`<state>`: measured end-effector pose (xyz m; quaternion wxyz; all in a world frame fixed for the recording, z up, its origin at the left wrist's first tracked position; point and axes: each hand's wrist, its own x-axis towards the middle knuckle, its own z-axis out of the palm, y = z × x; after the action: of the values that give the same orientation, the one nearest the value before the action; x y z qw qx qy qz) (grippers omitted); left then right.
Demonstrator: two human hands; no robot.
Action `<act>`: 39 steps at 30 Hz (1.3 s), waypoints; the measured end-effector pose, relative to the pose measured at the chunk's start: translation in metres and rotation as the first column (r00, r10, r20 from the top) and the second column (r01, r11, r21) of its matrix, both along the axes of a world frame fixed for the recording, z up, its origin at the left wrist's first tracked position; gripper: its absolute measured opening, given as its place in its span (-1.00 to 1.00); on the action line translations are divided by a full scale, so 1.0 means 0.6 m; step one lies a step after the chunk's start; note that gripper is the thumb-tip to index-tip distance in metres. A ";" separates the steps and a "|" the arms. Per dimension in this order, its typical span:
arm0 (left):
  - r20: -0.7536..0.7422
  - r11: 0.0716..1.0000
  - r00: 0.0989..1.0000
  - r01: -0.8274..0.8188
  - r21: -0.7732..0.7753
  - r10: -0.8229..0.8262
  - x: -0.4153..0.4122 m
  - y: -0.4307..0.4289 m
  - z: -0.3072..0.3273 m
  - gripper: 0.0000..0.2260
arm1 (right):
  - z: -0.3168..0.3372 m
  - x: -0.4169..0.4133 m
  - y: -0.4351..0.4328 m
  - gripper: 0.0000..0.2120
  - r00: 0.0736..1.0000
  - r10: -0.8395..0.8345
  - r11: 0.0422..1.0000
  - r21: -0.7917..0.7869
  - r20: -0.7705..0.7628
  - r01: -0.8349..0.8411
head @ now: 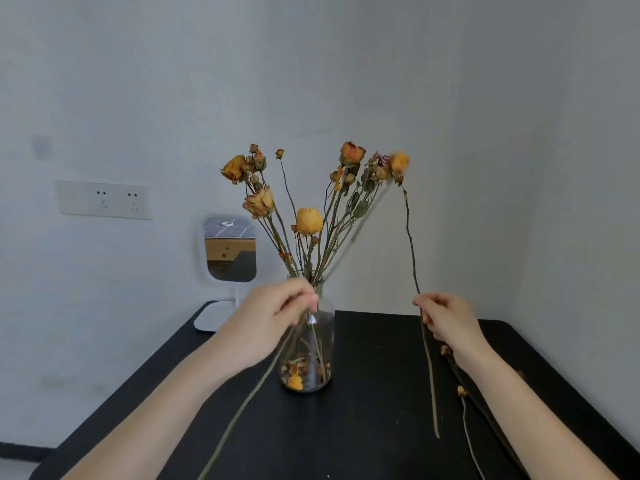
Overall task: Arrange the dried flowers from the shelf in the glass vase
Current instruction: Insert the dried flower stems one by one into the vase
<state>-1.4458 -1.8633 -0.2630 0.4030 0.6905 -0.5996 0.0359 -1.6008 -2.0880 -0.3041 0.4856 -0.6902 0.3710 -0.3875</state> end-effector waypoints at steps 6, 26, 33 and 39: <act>-0.067 0.930 0.989 -0.147 -0.336 0.132 0.026 -0.031 0.054 -0.84 | 0.008 0.004 0.001 -0.86 1.000 0.003 0.999 -0.038 -0.005 -0.004; -0.250 0.662 0.966 -0.226 -0.715 0.060 0.025 -0.044 0.145 -0.77 | 0.011 0.050 0.018 -0.92 0.995 0.073 0.994 -0.089 0.069 -0.067; -0.212 0.670 0.975 -0.198 -0.715 0.063 0.024 -0.058 0.143 -0.81 | 0.003 0.049 0.009 -0.94 0.997 0.054 0.995 -0.093 0.056 -0.048; -0.150 0.745 0.980 -0.198 -0.636 0.132 0.033 -0.078 0.110 -0.84 | -0.003 0.049 0.005 -0.93 0.998 0.045 0.995 -0.089 0.043 -0.041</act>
<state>-1.4260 -1.9099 -0.1969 0.6400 0.5598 -0.4666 0.2435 -1.5712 -2.0851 -0.3057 0.4712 -0.7098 0.3276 -0.4085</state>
